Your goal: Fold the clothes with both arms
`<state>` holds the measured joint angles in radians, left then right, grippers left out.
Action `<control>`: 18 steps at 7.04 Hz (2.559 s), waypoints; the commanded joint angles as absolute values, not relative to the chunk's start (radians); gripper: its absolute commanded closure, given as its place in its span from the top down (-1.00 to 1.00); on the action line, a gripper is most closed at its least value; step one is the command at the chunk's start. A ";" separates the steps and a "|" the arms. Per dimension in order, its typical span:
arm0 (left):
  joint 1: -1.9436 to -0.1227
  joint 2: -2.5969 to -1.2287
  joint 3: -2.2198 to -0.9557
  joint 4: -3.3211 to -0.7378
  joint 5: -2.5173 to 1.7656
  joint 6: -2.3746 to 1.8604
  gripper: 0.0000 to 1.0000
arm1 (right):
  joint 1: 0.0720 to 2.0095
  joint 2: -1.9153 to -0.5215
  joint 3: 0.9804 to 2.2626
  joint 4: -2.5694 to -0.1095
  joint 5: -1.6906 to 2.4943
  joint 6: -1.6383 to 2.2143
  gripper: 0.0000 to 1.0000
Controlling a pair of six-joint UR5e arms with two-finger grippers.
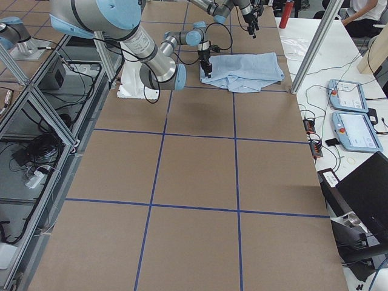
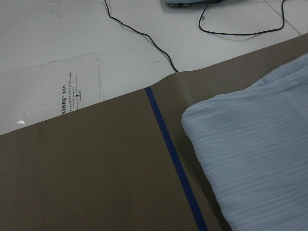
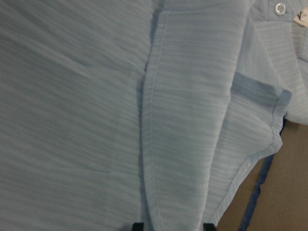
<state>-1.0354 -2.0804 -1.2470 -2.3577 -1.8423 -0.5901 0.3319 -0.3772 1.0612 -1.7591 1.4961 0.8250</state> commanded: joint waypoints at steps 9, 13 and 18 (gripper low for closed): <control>-1.034 -2.075 -1.247 -2.371 -1.842 -0.592 1.00 | 0.337 -0.443 1.180 -1.766 1.499 0.830 -1.00; -1.025 -2.075 -1.247 -2.372 -1.842 -0.606 1.00 | 0.348 -0.688 1.449 -1.755 1.496 0.931 0.90; -1.022 -2.075 -1.246 -2.372 -1.842 -0.604 1.00 | 0.415 -0.693 1.464 -1.577 1.499 1.126 0.99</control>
<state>-1.0220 -2.0755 -1.2457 -2.3715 -1.8423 -0.6045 0.3789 -0.6951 1.4714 -1.6403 1.4986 1.1067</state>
